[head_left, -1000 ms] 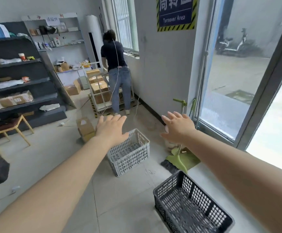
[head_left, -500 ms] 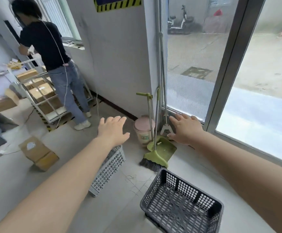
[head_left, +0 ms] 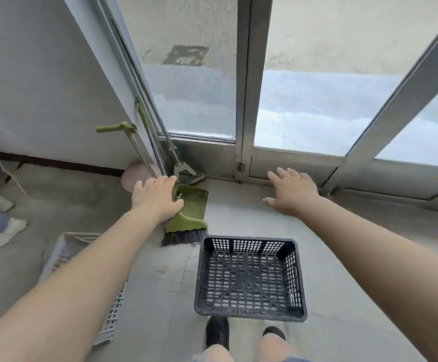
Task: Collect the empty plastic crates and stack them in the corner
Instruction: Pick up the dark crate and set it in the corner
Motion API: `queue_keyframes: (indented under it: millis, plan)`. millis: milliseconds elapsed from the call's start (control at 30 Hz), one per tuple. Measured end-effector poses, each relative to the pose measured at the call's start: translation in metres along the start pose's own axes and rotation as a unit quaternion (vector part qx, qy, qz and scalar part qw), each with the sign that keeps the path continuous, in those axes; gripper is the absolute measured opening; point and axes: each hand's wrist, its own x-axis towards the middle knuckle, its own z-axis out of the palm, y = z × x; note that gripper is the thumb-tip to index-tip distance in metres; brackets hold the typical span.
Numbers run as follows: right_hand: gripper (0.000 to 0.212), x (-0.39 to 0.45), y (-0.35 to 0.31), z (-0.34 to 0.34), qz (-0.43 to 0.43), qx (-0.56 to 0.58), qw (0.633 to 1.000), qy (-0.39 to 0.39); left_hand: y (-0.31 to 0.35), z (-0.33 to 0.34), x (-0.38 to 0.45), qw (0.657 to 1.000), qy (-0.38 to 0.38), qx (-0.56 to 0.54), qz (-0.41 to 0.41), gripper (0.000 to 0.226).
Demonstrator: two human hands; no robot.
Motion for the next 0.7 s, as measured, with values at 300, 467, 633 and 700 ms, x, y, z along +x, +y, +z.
queue_keyframes:
  millis: [300,467,633,700]
  plan:
    - [0.068,0.01,0.018,0.129,0.073,0.035,0.989,-0.128,0.033,0.12,0.042,0.992,-0.118,-0.038,0.023,0.066]
    - [0.074,0.021,0.033,0.218,0.088,0.054,0.974,-0.199,0.058,0.205,0.052,0.977,-0.211,-0.035,0.001,0.067]
    - [0.073,0.039,0.046,0.317,0.093,0.061,0.966,-0.234,0.075,0.298,0.067,0.966,-0.249,-0.061,-0.033,0.06]
    - [0.073,0.046,0.049,0.361,0.098,0.062,0.96,-0.254,0.081,0.338,0.074,0.961,-0.259,-0.078,-0.05,0.061]
